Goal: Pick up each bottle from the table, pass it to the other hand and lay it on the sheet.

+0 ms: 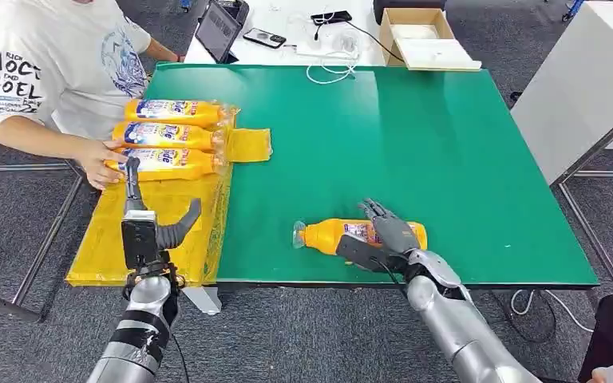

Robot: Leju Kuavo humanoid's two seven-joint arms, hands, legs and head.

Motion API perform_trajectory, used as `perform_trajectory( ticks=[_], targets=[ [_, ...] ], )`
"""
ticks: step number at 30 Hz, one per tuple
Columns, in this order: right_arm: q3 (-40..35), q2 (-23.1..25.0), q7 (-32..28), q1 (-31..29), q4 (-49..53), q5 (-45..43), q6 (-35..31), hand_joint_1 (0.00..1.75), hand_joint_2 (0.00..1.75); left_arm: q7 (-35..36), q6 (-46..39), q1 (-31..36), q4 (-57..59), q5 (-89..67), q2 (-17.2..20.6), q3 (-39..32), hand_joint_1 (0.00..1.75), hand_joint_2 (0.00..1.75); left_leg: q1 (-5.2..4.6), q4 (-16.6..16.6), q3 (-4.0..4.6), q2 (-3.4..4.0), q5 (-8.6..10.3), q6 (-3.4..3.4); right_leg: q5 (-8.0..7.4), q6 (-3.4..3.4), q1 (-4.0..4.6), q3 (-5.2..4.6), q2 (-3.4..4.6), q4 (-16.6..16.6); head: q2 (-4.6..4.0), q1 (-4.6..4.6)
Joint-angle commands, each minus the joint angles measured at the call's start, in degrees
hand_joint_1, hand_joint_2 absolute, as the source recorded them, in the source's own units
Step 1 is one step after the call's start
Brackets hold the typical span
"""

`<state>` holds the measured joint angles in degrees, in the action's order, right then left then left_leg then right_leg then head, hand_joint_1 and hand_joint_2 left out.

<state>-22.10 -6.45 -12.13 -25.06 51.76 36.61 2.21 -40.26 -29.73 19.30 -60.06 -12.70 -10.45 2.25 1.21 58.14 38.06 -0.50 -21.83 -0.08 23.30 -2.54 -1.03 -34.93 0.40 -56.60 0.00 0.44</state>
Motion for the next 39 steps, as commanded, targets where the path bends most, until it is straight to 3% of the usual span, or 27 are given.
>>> perform_trajectory(
  ticks=[1,19,20,21,22,39],
  targets=[
    [-4.02,-2.5,2.24,-3.93,-7.98,0.14,1.66,0.0,1.75,0.26,0.83,3.25,7.76,0.5,-0.03,0.59,0.0,1.75,-0.05,-0.05,-0.29,-0.04,-0.07,0.08,0.1,0.12,0.0,0.31,-0.13,0.05,0.0,-0.02],
    [-8.8,-6.83,5.59,-4.06,-8.97,-2.49,7.0,0.0,1.75,0.26,1.96,3.87,10.75,0.42,-0.59,-0.03,0.0,1.75,0.0,-0.05,-0.25,-0.17,-0.01,0.06,0.06,0.08,0.03,0.33,-0.2,0.09,0.0,-0.02],
    [-8.99,-6.82,5.93,-3.95,-9.35,-2.72,7.37,1.29,1.75,0.26,2.15,3.96,11.03,0.44,-0.63,0.03,0.0,1.75,-0.01,-0.07,-0.35,-0.21,-0.03,0.09,0.09,0.11,0.03,0.43,-0.27,0.12,0.0,-0.02],
    [-9.15,-6.81,6.08,-3.67,-9.63,-3.15,7.84,1.55,1.75,0.26,2.18,3.96,11.13,0.46,-0.73,0.08,0.0,1.75,-0.01,-0.07,-0.41,-0.16,-0.05,0.1,0.1,0.14,0.03,0.48,-0.24,0.12,0.0,-0.02],
    [-9.41,-6.95,6.08,-3.3,-9.76,-3.2,7.85,1.69,1.75,0.26,2.23,3.98,11.24,0.39,-0.84,0.21,0.0,1.75,0.02,-0.07,-0.37,-0.15,-0.03,0.08,0.06,0.1,0.06,0.44,-0.2,0.14,0.0,-0.02],
    [-9.84,-7.06,5.53,-1.48,-8.51,-6.92,6.61,1.75,1.75,0.26,2.12,4.07,11.74,0.3,-1.18,0.89,0.0,1.75,0.05,-0.06,-0.7,-0.18,-0.05,0.05,0.09,0.11,0.09,0.73,-0.24,0.16,0.0,-0.02]
  ],
)
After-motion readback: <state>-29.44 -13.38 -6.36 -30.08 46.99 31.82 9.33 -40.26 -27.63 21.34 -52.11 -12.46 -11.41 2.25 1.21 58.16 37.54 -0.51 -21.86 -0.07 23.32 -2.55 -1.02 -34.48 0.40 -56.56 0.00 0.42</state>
